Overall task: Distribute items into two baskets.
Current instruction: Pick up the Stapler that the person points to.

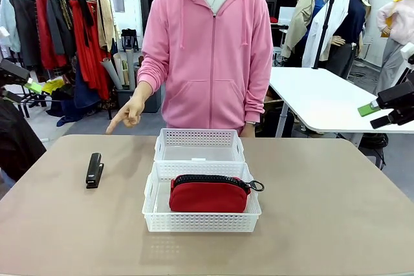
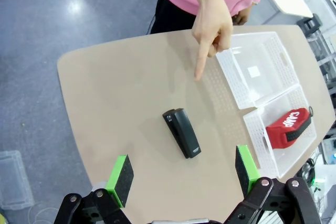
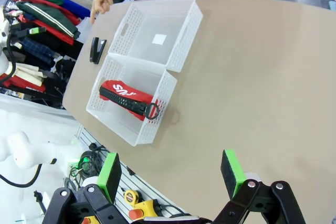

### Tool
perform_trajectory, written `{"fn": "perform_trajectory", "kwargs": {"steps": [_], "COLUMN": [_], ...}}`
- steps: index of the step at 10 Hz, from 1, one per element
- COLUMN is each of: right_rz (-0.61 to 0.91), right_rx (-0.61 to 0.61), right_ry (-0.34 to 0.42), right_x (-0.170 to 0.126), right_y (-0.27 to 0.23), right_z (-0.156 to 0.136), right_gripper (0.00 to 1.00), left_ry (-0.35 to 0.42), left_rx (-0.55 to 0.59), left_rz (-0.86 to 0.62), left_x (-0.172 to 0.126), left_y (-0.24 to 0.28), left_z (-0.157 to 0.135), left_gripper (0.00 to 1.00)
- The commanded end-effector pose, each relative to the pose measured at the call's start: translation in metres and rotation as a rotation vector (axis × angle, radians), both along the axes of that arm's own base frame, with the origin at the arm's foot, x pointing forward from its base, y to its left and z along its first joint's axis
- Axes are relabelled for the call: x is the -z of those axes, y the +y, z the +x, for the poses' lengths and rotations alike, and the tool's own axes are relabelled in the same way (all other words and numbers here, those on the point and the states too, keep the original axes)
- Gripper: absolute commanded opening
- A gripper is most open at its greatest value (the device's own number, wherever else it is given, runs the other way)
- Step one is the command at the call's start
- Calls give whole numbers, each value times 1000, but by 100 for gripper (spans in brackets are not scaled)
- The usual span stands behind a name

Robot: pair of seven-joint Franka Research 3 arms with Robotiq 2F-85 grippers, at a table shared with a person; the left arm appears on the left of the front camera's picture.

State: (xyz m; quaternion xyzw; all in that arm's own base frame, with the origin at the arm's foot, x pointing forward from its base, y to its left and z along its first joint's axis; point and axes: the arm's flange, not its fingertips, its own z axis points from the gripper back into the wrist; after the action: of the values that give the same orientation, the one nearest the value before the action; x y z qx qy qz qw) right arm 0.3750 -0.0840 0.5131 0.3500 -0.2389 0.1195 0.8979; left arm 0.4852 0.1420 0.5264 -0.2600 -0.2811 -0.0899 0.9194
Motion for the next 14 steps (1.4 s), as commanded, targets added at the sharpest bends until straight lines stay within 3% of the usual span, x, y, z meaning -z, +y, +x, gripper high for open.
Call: {"fn": "perform_trajectory", "kwargs": {"steps": [1, 7, 14], "right_rz": [14, 14, 14], "right_rx": [-1, -1, -1], "right_ry": [-12, -12, -12], "right_x": [0, 0, 0], "right_y": [1, 1, 1], "right_z": [1, 1, 1], "right_gripper": [100, 100, 100], "left_ry": [63, 230, 428], "left_rx": [-15, -34, -104], "left_rz": [30, 112, 224], "left_x": [-3, 25, 77], "left_y": [-11, -67, -132], "left_z": [16, 65, 98], "left_gripper": [100, 100, 100]}}
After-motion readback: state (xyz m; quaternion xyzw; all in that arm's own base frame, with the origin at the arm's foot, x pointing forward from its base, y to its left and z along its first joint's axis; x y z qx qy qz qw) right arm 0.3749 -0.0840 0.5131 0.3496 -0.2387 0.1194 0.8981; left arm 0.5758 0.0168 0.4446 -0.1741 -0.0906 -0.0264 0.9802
